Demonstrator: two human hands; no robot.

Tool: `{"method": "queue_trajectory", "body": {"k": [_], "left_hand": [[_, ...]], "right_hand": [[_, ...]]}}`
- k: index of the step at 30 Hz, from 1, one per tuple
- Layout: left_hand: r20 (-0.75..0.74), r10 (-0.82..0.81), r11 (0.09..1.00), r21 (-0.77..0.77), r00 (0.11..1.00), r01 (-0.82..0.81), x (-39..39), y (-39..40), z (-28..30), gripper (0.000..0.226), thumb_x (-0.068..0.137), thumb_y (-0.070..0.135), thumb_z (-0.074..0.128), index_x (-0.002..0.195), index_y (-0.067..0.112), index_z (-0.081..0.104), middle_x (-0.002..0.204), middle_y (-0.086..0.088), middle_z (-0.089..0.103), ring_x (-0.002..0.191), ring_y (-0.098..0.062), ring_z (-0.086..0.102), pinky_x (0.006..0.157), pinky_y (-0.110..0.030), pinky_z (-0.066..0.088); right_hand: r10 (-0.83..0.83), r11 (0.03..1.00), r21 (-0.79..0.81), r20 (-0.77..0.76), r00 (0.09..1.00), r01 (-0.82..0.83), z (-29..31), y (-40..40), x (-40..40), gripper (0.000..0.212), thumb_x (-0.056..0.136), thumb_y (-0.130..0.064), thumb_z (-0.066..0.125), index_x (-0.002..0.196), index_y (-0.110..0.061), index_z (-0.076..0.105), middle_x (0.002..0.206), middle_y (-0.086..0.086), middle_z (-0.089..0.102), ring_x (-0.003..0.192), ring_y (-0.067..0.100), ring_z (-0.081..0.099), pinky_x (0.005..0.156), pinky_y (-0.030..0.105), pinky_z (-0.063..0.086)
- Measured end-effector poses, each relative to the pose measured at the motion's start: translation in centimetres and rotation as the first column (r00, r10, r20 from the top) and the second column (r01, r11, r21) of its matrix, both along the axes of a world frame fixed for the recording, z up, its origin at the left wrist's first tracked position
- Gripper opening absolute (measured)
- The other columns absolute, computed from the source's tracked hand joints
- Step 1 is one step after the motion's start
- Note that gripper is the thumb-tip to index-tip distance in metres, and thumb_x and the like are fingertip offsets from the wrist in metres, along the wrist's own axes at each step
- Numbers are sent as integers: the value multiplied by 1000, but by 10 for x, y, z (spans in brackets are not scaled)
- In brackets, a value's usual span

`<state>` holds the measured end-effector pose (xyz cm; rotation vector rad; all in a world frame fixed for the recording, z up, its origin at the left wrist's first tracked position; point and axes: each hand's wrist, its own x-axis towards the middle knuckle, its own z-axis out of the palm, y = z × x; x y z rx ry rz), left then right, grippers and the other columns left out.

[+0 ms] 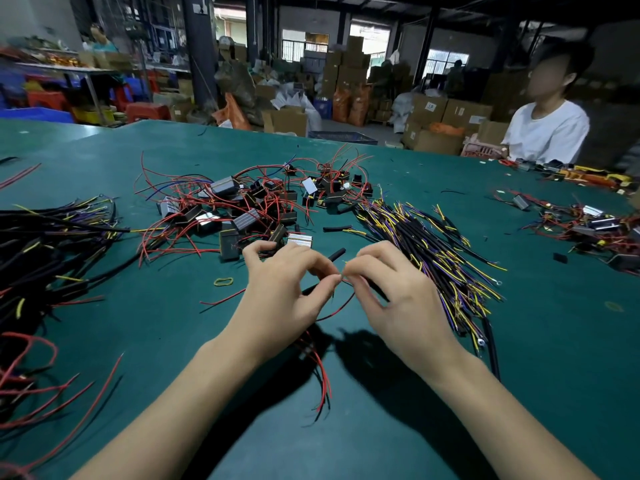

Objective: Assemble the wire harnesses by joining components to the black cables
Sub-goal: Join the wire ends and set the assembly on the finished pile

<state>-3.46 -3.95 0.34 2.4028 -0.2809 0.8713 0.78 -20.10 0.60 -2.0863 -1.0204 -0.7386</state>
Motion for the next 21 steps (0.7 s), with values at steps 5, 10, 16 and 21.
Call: {"method": "queue_trajectory", "body": {"k": [5,10,16,21], "left_hand": [[-159,-237,910,-382,958,162,4,1,2,19,88,29,66,103,21,58,99,9,64,98,-5,59,98,-38,42],[-391,-416,747,-661,821,64,4,3,8,35,99,34,40,110,10,65,73,1,69,57,-1,59,63,-14,49],[-429,-384,770,-637,818,27,5,9,10,35,98,36,44,89,21,74,63,10,62,49,-4,39,51,-21,28],[-383,-407,756,-651,829,71,5,6,10,30,99,24,44,97,13,72,65,12,60,50,8,49,50,-4,33]], "right_hand": [[54,989,142,-91,994,-41,4,0,0,10,86,-2,66,87,-11,66,89,-3,57,72,5,52,69,14,40],[222,933,358,-478,850,-42,7,-1,1,20,85,-4,67,100,-17,63,90,-8,66,68,6,56,69,19,45],[346,904,425,-658,668,-49,15,-7,2,14,90,-6,61,102,-10,68,84,1,74,77,3,66,70,9,46],[313,928,370,-712,628,-43,16,-7,0,11,90,-12,61,94,-16,71,71,-3,71,66,-2,60,64,7,43]]}}
